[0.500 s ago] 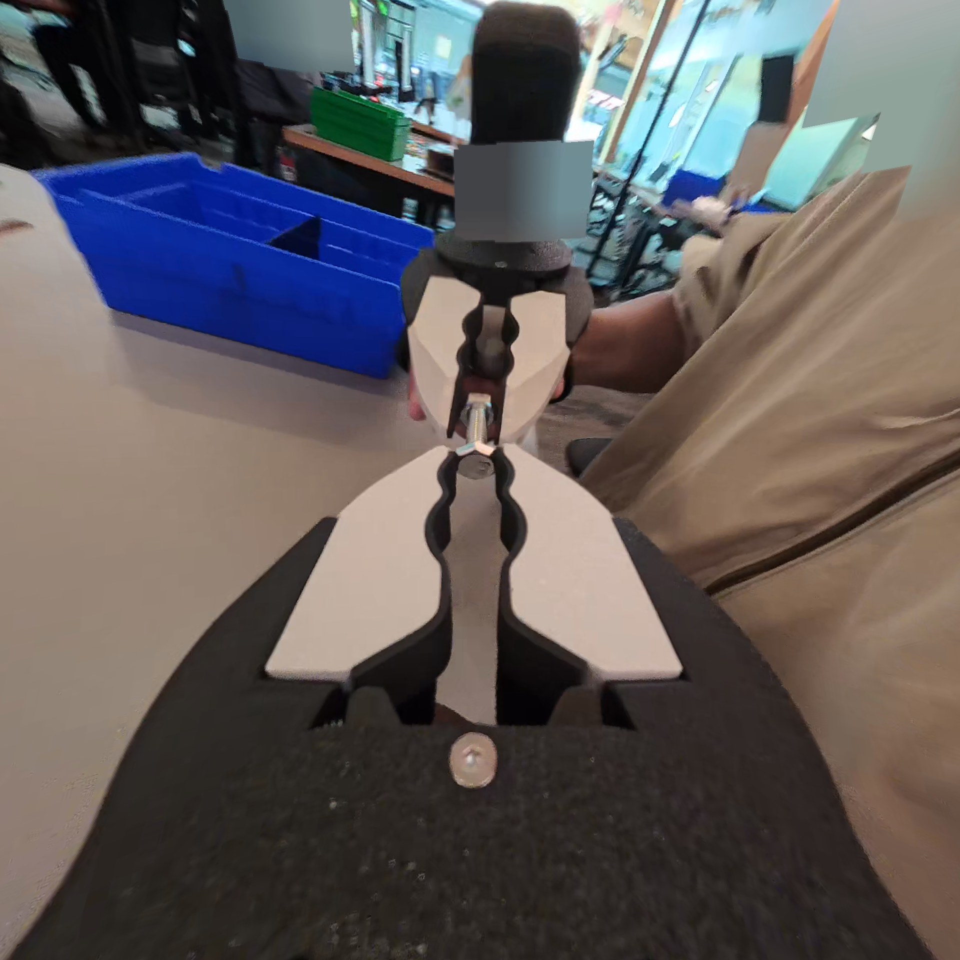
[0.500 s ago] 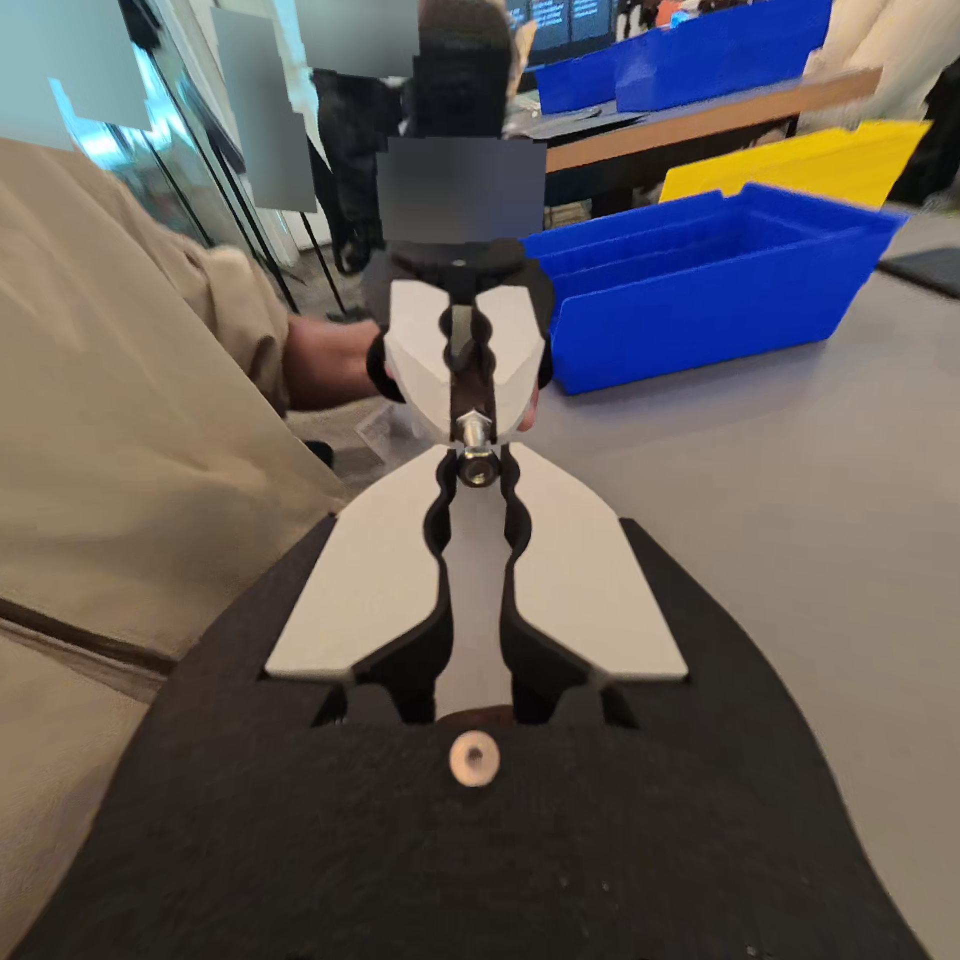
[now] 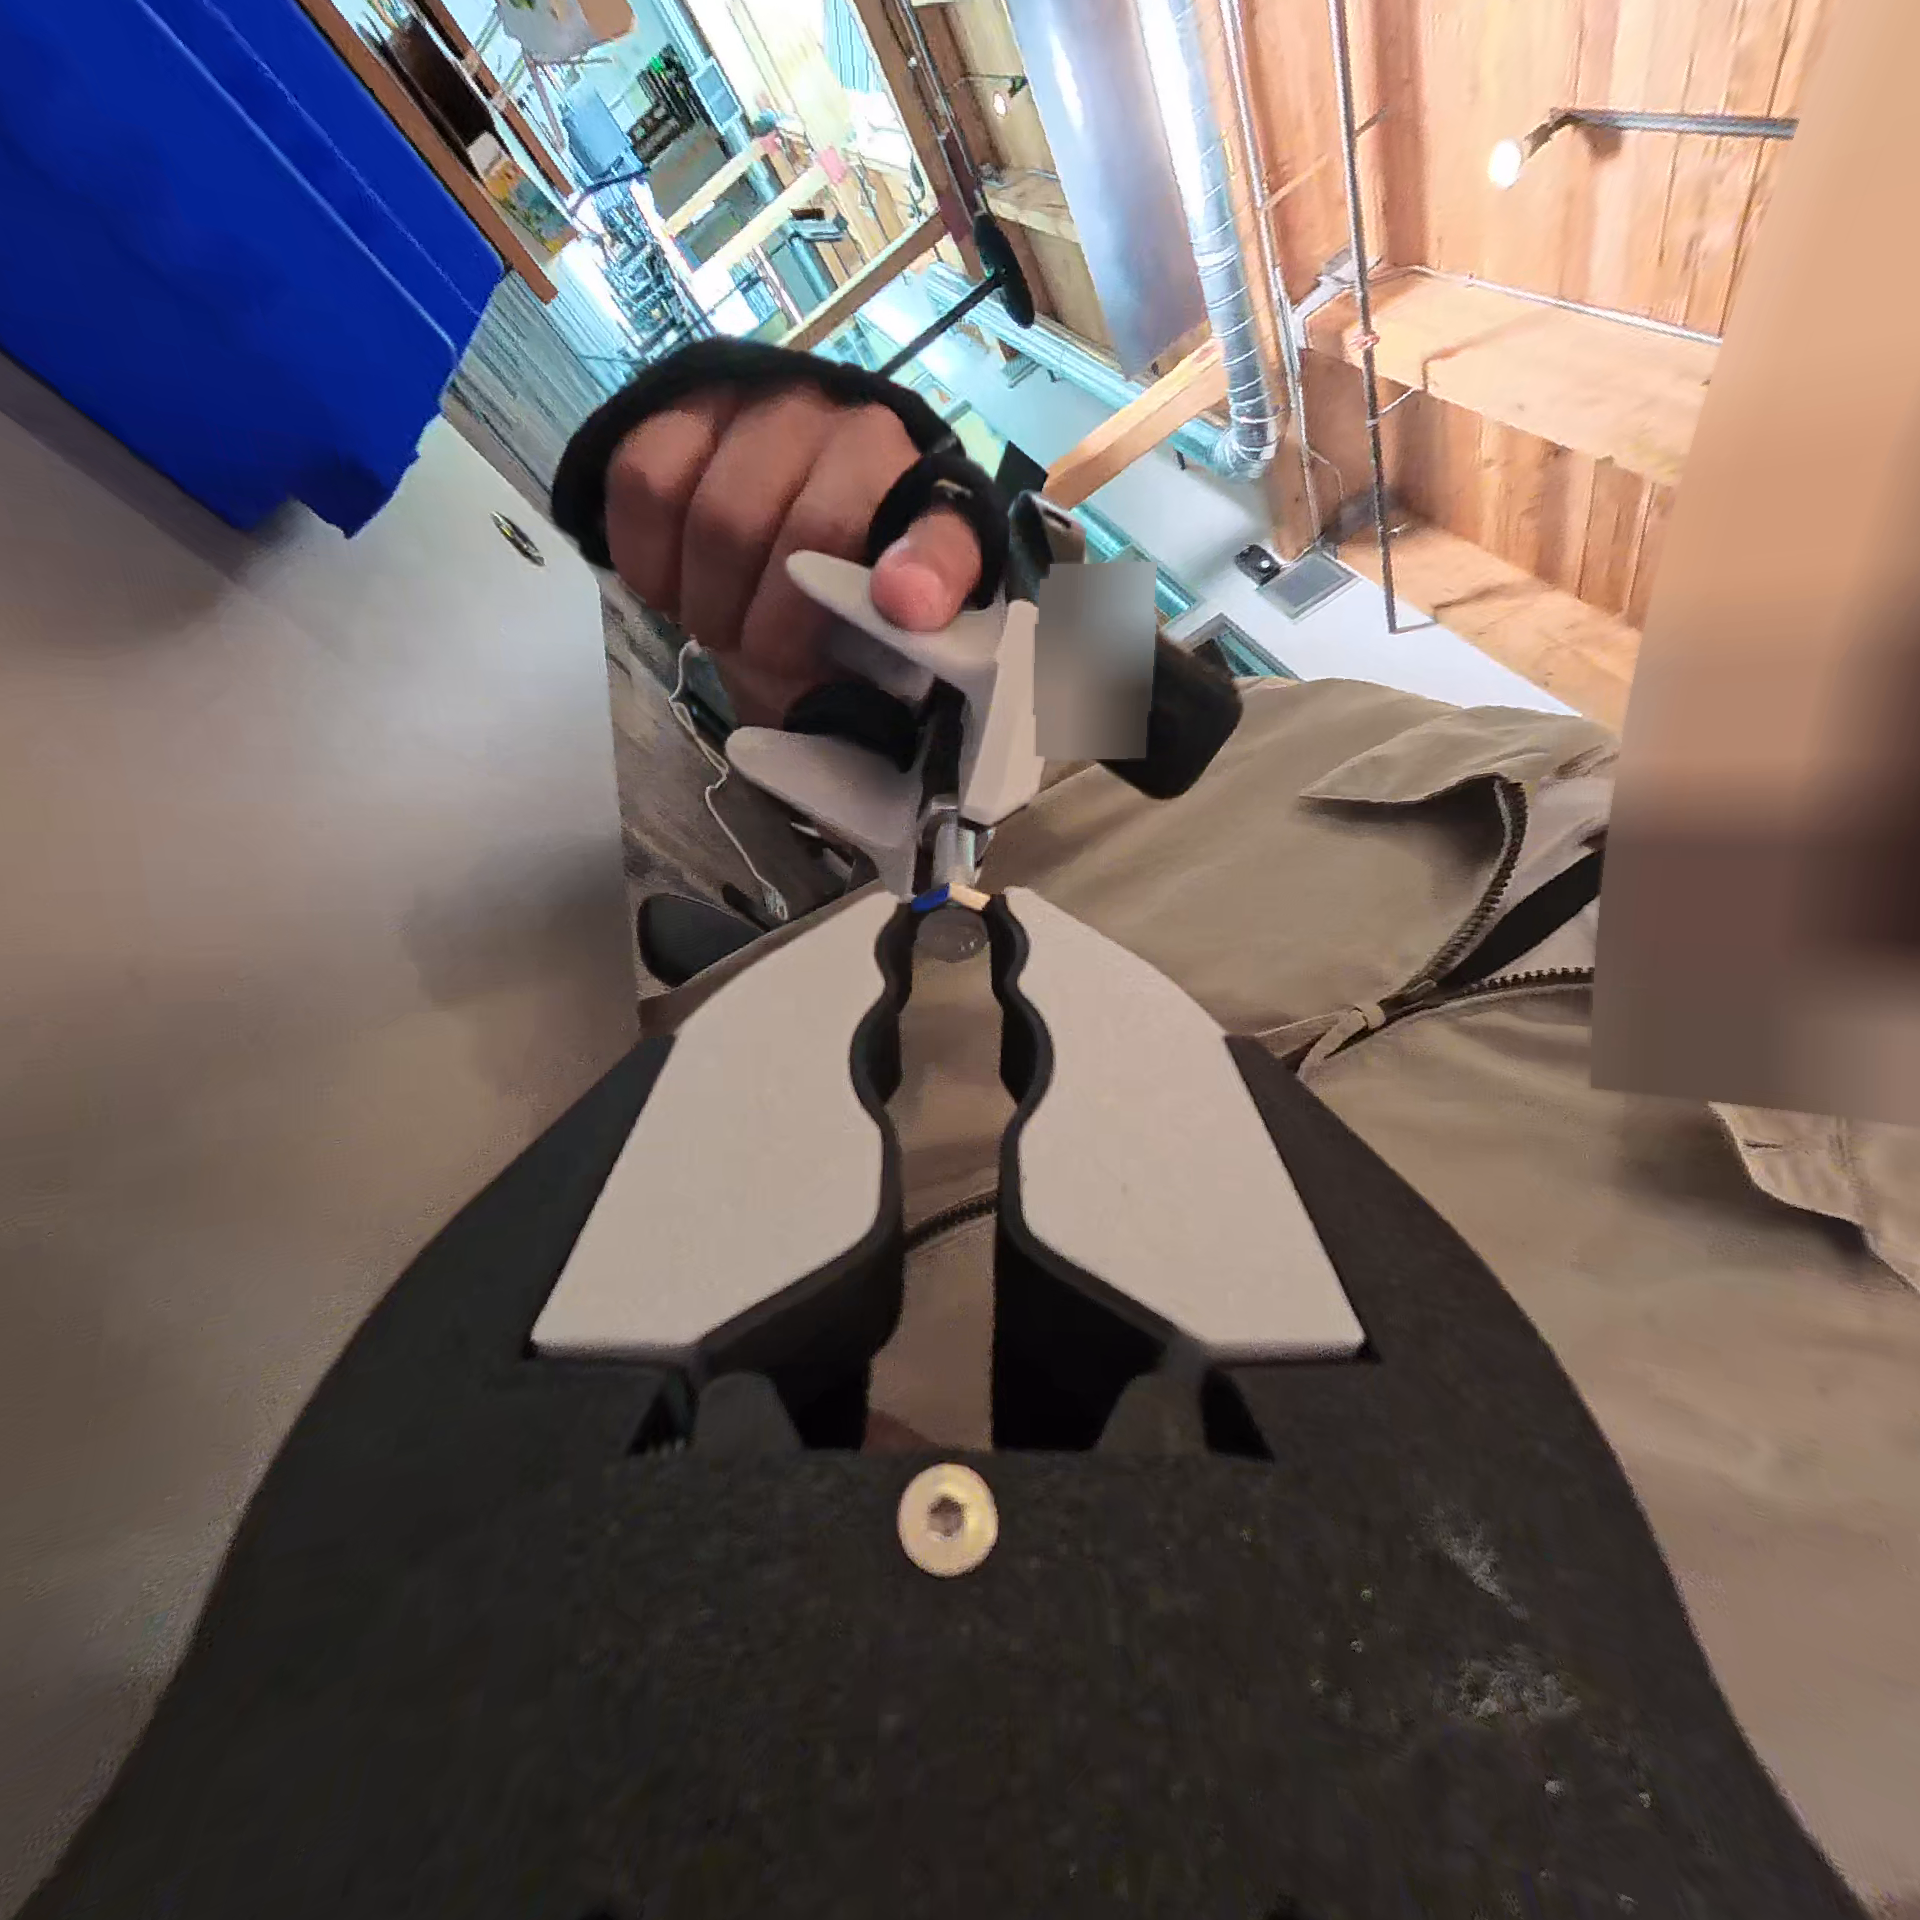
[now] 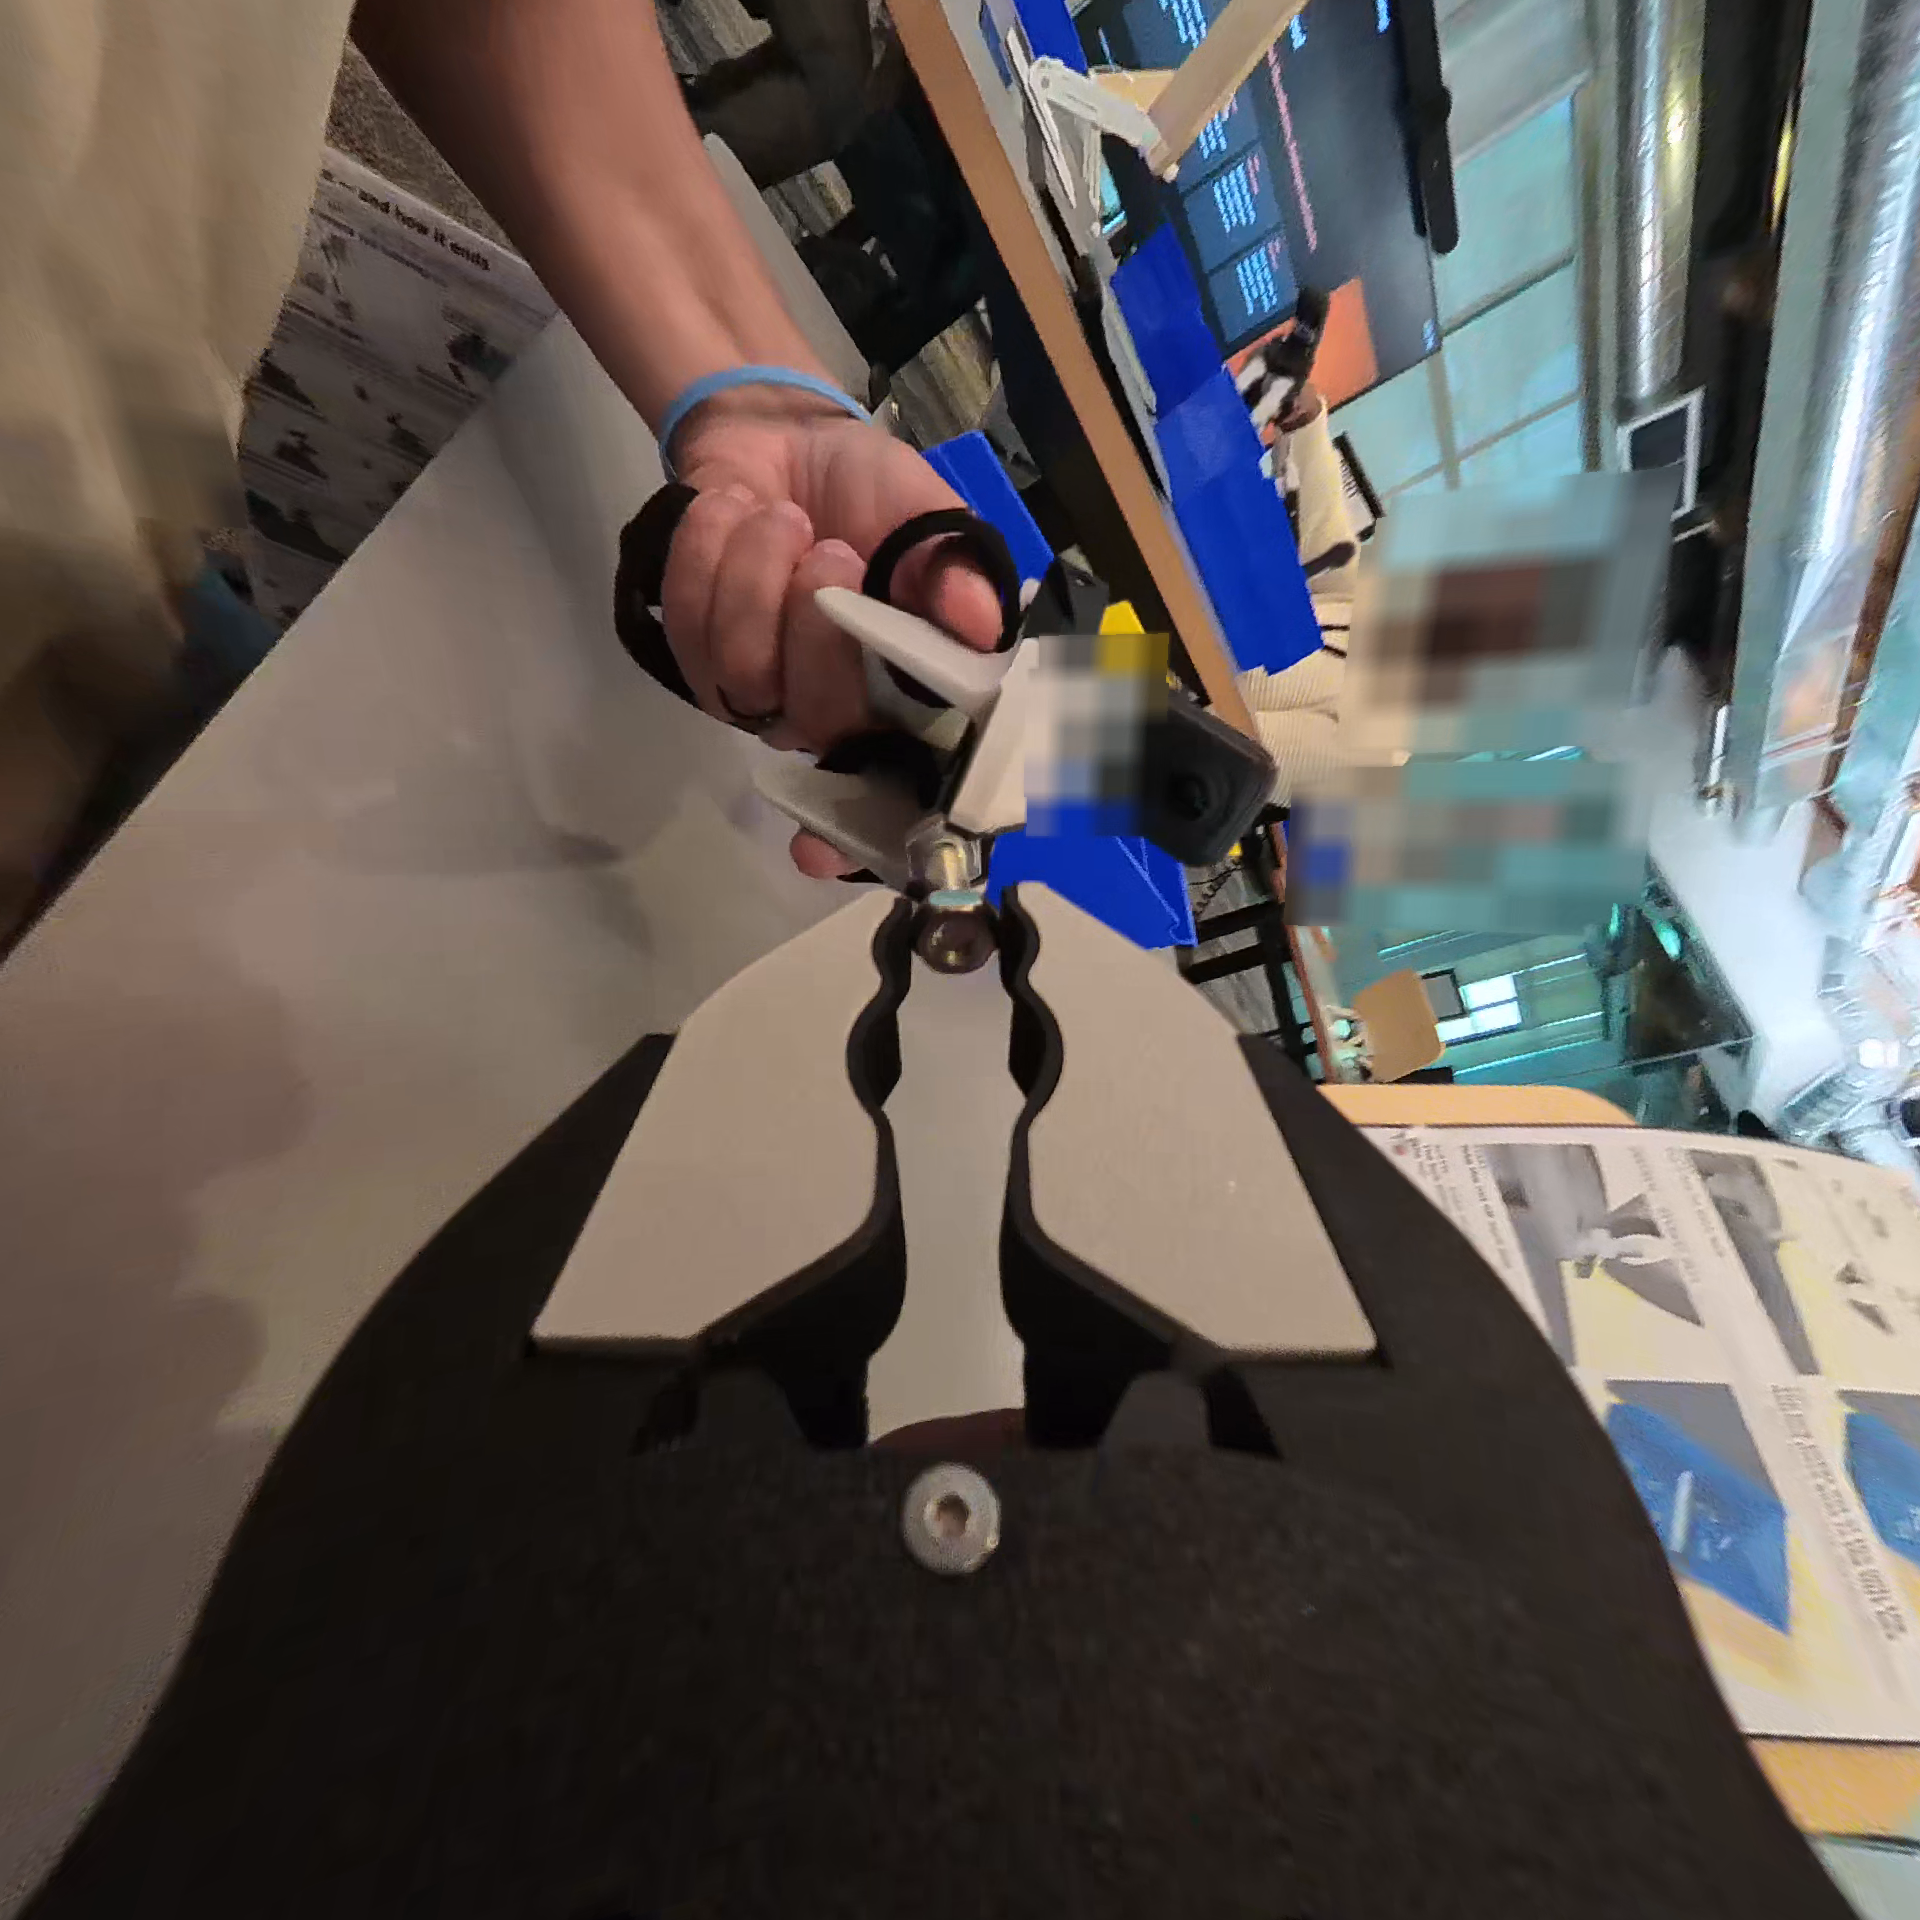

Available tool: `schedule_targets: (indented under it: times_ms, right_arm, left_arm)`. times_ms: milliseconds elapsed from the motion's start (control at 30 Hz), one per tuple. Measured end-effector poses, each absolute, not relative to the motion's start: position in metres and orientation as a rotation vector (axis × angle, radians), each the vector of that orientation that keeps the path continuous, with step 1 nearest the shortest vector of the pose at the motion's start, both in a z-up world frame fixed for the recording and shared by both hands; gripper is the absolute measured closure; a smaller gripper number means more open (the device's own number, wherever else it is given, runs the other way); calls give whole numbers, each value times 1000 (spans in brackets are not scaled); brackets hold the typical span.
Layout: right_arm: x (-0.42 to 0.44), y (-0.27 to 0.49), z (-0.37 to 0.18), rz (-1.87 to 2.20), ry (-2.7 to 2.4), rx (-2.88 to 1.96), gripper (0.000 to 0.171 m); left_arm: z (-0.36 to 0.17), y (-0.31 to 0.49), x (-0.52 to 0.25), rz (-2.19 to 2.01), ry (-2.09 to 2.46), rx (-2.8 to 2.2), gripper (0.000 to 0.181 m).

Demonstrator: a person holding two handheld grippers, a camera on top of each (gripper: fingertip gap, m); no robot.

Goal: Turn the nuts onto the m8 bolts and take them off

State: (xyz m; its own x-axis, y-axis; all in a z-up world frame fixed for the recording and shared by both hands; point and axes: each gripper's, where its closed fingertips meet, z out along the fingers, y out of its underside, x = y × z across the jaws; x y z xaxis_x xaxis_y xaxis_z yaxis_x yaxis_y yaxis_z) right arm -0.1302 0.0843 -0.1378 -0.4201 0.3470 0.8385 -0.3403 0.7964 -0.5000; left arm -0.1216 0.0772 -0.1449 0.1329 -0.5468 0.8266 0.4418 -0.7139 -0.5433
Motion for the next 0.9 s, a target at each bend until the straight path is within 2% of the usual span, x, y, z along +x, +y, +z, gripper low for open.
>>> schedule_targets:
  times_ms: [167, 333, 567, 700, 800, 900]
  right_arm:
    - [-131, 91, -146, 931, -1895, -199, 154]
    - [-128, 95, -147, 1169, -1913, -427, 128]
    - [-133, 96, -166, 1921, -1833, -1235, 114]
    - [-136, 96, -155, 2266, -1654, -1394, 132]
    - [-136, 93, -156, 2261, -1675, -1384, 137]
    - [-137, 90, -159, 2209, -1716, -1373, 156]
  left_arm:
    - [-152, 83, -124, -1514, 144, -1721, 167]
    - [-149, 88, -136, -1285, 193, -1732, 167]
    - [-156, 93, -148, -661, 409, -1781, 167]
    - [-164, 93, -146, -379, 553, -1804, 167]
    - [-164, 91, -143, -354, 571, -1796, 167]
    - [-163, 90, -141, -367, 575, -1787, 167]
